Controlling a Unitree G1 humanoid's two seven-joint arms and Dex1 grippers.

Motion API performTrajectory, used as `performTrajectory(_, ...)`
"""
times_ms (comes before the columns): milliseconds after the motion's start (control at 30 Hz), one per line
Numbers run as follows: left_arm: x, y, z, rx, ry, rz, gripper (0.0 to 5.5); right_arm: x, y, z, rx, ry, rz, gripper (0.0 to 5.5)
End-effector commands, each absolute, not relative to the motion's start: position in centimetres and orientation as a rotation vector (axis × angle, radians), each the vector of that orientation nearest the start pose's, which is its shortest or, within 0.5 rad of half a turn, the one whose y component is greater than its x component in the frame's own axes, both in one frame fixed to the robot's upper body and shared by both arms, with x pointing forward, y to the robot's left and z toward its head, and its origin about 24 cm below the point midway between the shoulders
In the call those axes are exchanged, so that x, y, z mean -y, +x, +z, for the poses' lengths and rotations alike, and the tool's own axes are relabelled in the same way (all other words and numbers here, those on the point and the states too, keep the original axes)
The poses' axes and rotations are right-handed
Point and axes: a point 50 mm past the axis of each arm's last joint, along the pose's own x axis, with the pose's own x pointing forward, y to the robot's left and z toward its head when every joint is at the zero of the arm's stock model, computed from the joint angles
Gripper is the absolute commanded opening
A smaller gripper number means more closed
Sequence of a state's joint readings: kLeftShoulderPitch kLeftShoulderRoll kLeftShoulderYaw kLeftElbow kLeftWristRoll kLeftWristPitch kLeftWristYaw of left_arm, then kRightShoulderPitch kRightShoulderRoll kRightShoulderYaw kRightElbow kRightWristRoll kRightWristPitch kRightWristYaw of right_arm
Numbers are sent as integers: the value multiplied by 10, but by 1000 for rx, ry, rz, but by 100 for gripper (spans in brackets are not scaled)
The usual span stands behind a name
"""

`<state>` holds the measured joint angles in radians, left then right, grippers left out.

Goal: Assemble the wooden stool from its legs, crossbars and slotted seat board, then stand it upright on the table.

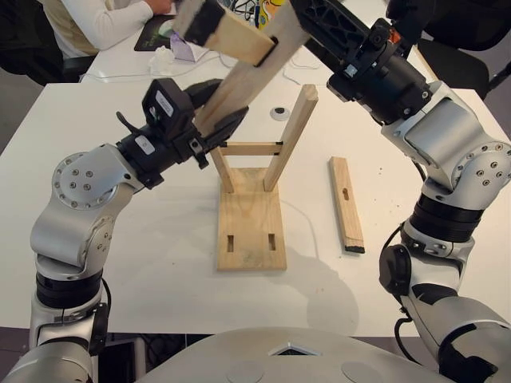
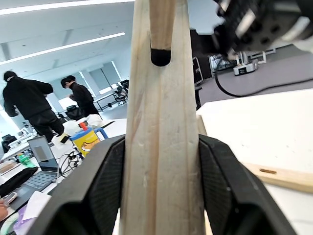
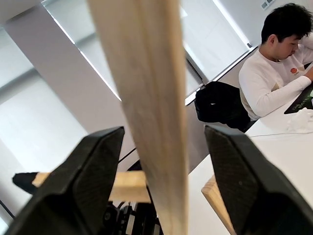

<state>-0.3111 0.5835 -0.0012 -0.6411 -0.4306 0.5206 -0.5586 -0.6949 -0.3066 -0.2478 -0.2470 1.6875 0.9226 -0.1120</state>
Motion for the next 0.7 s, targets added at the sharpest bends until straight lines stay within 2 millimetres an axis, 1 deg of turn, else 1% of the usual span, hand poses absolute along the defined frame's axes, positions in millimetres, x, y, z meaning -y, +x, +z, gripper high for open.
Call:
performTrajectory(33, -139, 234, 203, 226, 384, -898, 206, 120, 273, 275, 62, 858, 1053, 279)
performTrajectory(200, -142, 236, 201, 221, 396, -875, 206, 122, 275, 273, 57, 853, 1025, 193)
performTrajectory(400, -145, 236, 199, 221, 400, -860, 206, 121, 277, 268, 31, 827, 997, 115)
performTrajectory(700, -148, 240, 198, 230, 446, -828, 206, 123, 282, 267, 34, 832, 933, 102)
